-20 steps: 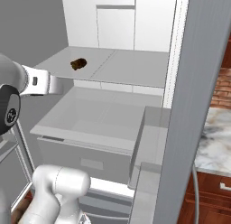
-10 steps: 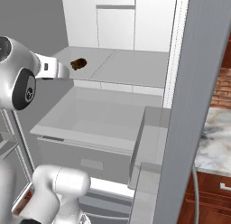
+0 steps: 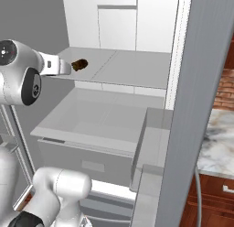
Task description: Gather the broccoli and sweet potato from the fridge and place them on a tray on the dining counter. Then gather the chicken drumstick and fish from the fridge and place them on the other tray.
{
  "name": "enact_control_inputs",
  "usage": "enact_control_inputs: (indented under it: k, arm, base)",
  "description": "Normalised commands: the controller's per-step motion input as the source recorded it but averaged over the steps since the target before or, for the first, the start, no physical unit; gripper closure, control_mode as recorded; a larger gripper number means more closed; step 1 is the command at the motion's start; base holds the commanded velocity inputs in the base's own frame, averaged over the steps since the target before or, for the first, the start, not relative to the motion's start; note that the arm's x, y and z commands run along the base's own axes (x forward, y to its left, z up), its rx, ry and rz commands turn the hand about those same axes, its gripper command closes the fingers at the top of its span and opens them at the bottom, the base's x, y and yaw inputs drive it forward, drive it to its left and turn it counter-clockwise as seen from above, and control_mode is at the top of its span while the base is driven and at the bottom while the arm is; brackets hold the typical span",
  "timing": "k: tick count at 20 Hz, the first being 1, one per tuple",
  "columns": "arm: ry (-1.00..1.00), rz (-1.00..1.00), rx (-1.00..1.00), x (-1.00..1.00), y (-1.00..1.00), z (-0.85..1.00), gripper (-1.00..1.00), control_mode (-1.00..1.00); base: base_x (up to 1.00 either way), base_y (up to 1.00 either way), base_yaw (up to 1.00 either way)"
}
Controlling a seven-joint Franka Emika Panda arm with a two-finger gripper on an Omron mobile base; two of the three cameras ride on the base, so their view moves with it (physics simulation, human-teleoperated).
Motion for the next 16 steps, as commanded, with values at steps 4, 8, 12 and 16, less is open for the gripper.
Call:
enact_control_inputs:
  k: [4,8,12,16]
  arm:
    - [0.08,0.0,0.03,0.41,0.0,0.01,-1.0,-1.0]
    - [0.09,-0.01,0.0,0.42,0.01,0.0,-1.0,-1.0]
    - [0.05,-0.08,0.0,0.41,0.01,0.0,-1.0,-1.0]
    - [0.0,-0.12,0.0,0.46,0.01,-0.01,-1.0,-1.0]
  base:
    - [0.0,0.0,0.0]
    - [0.0,0.0,0.0]
    - [0.0,0.0,0.0]
    - [0.0,0.0,0.0]
